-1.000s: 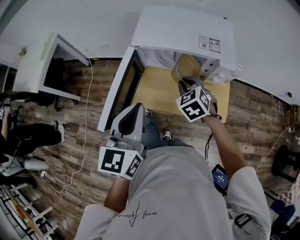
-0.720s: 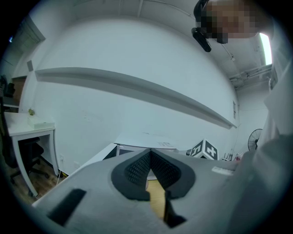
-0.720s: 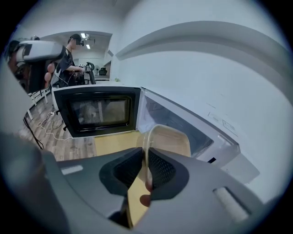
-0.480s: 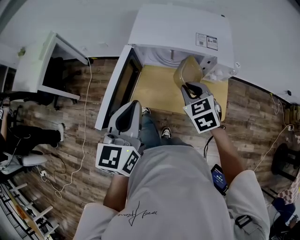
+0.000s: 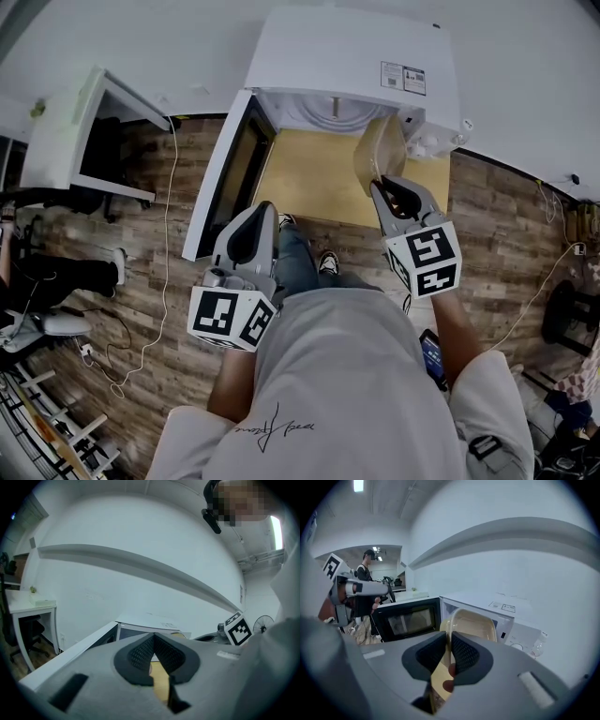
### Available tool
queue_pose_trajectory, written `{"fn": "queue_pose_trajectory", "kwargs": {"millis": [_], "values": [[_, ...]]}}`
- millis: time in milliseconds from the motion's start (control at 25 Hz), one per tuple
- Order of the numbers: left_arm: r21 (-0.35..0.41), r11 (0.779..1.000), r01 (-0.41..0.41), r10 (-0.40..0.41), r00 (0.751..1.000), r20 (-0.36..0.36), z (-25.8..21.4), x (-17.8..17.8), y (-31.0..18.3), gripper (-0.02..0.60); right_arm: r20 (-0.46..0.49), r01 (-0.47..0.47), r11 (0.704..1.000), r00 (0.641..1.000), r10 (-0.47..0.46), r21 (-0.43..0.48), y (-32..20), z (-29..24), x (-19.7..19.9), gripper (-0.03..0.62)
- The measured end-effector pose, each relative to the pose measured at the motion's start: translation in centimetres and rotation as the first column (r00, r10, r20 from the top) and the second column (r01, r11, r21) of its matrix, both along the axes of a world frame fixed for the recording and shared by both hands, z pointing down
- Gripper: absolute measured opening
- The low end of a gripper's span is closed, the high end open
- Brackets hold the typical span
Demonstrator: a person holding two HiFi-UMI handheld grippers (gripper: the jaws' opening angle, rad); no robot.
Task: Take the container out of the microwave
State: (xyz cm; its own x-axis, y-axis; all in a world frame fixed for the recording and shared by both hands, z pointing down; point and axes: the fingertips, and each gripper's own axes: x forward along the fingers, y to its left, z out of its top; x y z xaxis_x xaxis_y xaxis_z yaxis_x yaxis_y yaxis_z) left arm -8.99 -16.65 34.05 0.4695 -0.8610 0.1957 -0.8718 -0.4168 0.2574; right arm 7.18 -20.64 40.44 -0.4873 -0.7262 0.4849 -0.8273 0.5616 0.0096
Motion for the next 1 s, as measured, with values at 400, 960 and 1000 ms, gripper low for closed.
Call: {"fn": "queue_pose_trajectory", "kwargs": {"millis": [400,960,1000], "values": [[-0.007,1.000,0.001,-0.001,0.999,-0.042,-1.0,0.1,0.5,0.000,0.163,-0.053,0.991,0.986,0.033,0.124,2.7,-5.0,1.1,0.051],[0.045,0.999,0.026,-0.025,0.999,-0.037,-2.0,-0.5,0.9,0.000,0.185,-0.053,0.980,0.983,0.018,0.189,3.4,-6.5,1.9,0.048],[0.041,0.999,0.022,-0.021,0.999,-0.035,-1.8,-0.4,0.8,0.000,0.180,-0.048,0.981,0.984,0.014,0.186,3.4,-6.3,1.9,0.048]]}}
